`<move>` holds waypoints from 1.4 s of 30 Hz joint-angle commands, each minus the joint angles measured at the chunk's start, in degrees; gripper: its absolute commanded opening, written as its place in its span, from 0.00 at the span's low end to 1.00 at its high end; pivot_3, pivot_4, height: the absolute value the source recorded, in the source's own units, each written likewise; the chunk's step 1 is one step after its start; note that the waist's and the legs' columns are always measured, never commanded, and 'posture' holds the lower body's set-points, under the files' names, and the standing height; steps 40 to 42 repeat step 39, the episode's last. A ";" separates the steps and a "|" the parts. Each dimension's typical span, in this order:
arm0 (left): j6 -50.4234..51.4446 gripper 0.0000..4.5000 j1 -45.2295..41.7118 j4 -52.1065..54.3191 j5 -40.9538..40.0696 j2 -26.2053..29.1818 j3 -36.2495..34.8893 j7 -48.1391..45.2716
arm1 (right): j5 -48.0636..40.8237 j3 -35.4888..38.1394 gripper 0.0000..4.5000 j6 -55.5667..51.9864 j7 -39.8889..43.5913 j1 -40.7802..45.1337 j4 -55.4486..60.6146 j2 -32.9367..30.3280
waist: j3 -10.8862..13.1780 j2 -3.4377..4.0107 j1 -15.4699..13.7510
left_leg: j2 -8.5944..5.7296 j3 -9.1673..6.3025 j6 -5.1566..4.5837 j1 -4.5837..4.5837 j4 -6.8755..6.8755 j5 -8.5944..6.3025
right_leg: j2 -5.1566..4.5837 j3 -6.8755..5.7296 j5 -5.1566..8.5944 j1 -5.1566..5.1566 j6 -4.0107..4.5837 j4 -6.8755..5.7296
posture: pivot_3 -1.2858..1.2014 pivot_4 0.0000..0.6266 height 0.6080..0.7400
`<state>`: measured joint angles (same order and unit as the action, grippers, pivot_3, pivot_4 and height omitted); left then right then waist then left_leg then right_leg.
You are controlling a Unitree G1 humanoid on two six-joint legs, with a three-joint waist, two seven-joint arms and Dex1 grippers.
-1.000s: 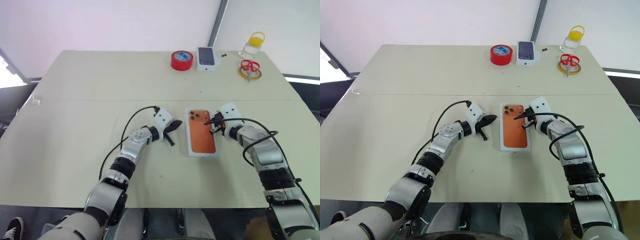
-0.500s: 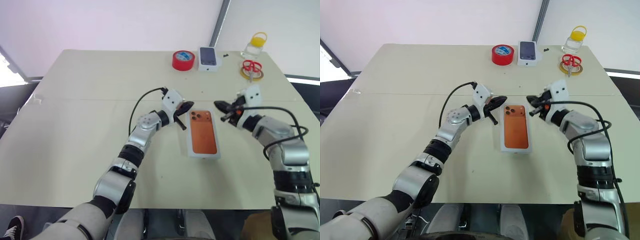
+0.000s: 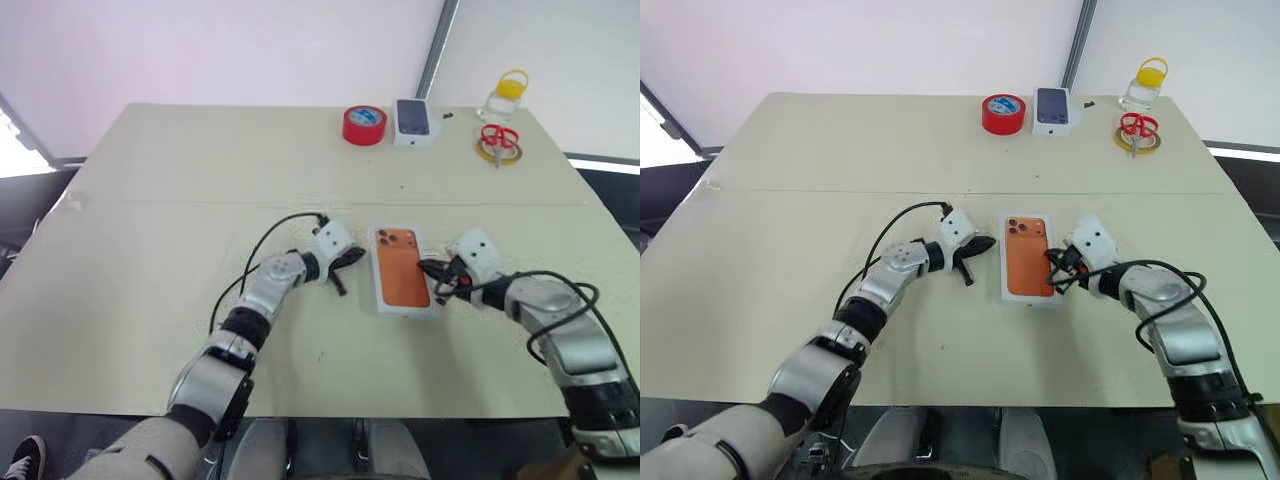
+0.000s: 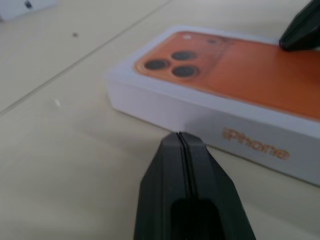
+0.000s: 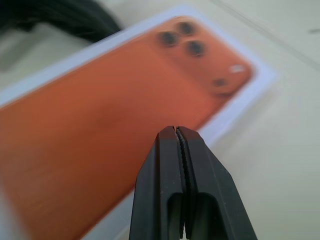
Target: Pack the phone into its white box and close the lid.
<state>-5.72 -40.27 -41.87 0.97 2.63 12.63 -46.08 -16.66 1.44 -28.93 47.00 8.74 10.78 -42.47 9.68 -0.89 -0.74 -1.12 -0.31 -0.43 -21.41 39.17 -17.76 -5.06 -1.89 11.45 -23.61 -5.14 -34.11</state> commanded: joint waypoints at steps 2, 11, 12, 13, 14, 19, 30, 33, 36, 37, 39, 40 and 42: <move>5.88 0.00 2.38 7.27 -4.49 1.86 -1.21 -5.32 | -2.40 -0.67 0.01 -2.25 4.91 -3.58 2.78 -2.63 | 0.01 -0.01 0.07 | -0.01 0.02 0.00 0.01 0.00 0.00 | -0.03 0.02 0.00 0.01 0.01 0.01 | 0.52 0.24 1.00; 13.61 0.75 8.62 26.26 -14.37 13.58 -9.93 -9.41 | -10.08 8.00 0.76 -3.65 3.25 0.41 0.84 0.79 | 0.07 0.04 0.05 | 0.03 0.03 0.00 -0.05 0.02 0.00 | -0.01 0.07 0.06 -0.11 0.11 -0.01 | 0.52 0.24 1.00; 14.12 0.89 9.05 27.34 -14.67 14.71 -10.90 -8.53 | -10.49 8.43 0.90 -3.78 3.59 0.72 0.74 0.66 | 0.07 0.04 0.01 | 0.01 0.04 0.00 -0.07 0.02 0.00 | -0.02 0.09 0.02 -0.13 0.04 -0.01 | 0.52 0.24 1.00; 14.57 0.97 9.32 28.06 -14.87 15.40 -11.49 -7.85 | -10.71 8.65 0.99 -3.85 3.80 0.87 0.66 0.51 | 0.08 0.04 -0.10 | 0.00 0.04 0.00 -0.08 0.02 0.00 | -0.04 0.10 0.01 -0.13 0.03 -0.01 | 0.52 0.24 1.00; 13.40 0.99 9.80 28.52 -14.09 17.08 -12.04 -7.38 | -10.74 8.85 1.00 -3.38 4.56 0.90 0.18 0.00 | 0.08 0.04 -0.20 | -0.02 0.03 0.00 -0.09 0.02 0.00 | -0.07 0.09 0.01 -0.12 0.03 -0.01 | 0.52 0.24 1.00; 9.70 0.99 13.48 28.29 -13.29 23.92 -15.22 -6.21 | -9.76 11.15 1.00 2.14 6.99 3.09 -5.21 -1.90 | 0.09 0.06 0.00 | -0.08 0.10 0.01 -0.10 0.02 0.00 | -0.13 0.10 0.10 -0.13 0.17 0.02 | 0.52 0.24 1.00; 17.69 0.99 28.90 37.38 -21.03 32.96 -23.56 -8.04 | -8.25 13.33 1.00 5.60 13.13 -1.28 -9.74 -8.09 | 0.18 0.17 -0.02 | -0.08 0.16 0.02 -0.20 -0.02 -0.01 | -0.42 0.09 0.12 -0.29 0.21 -0.02 | 0.52 0.24 1.00; 19.56 0.99 31.21 39.67 -21.32 33.38 -24.37 -6.09 | -7.75 12.85 1.00 5.85 13.84 -0.48 -12.06 -8.96 | 0.19 0.19 0.10 | -0.10 0.23 0.02 -0.19 -0.02 -0.01 | -0.48 0.10 0.12 -0.32 0.22 0.00 | 0.52 0.24 1.00; 18.44 0.99 33.21 40.97 -21.25 34.35 -24.69 -6.65 | -7.59 12.41 1.00 6.52 14.30 0.54 -13.61 -9.17 | 0.20 0.22 0.10 | -0.07 0.23 0.02 -0.20 -0.05 -0.01 | -0.44 0.10 0.11 -0.38 0.21 -0.02 | 0.52 0.24 1.00; 19.32 0.99 33.58 41.18 -21.12 34.64 -24.66 -6.20 | -7.38 12.34 1.00 6.82 14.52 0.71 -14.12 -9.19 | 0.21 0.23 0.05 | -0.07 0.23 0.02 -0.22 -0.06 -0.01 | -0.43 0.10 0.11 -0.40 0.20 -0.03 | 0.52 0.24 1.00; 20.88 0.99 34.11 41.96 -22.18 34.94 -25.28 -6.03 | -6.88 12.13 1.00 7.49 14.93 1.12 -15.34 -9.29 | 0.21 0.23 0.03 | -0.06 0.23 0.02 -0.23 -0.06 -0.01 | -0.43 0.10 0.11 -0.41 0.21 -0.04 | 0.52 0.24 1.00; 20.88 0.99 34.11 41.96 -22.18 34.94 -25.28 -6.03 | -6.88 12.13 1.00 7.49 14.93 1.12 -15.34 -9.29 | 0.21 0.23 0.03 | -0.06 0.23 0.02 -0.23 -0.06 -0.01 | -0.43 0.10 0.11 -0.41 0.21 -0.04 | 0.52 0.24 1.00; 20.88 0.99 34.11 41.96 -22.18 34.94 -25.28 -6.03 | -6.88 12.13 1.00 7.49 14.93 1.12 -15.34 -9.29 | 0.21 0.23 0.03 | -0.06 0.23 0.02 -0.23 -0.06 -0.01 | -0.43 0.10 0.11 -0.41 0.21 -0.04 | 0.52 0.24 1.00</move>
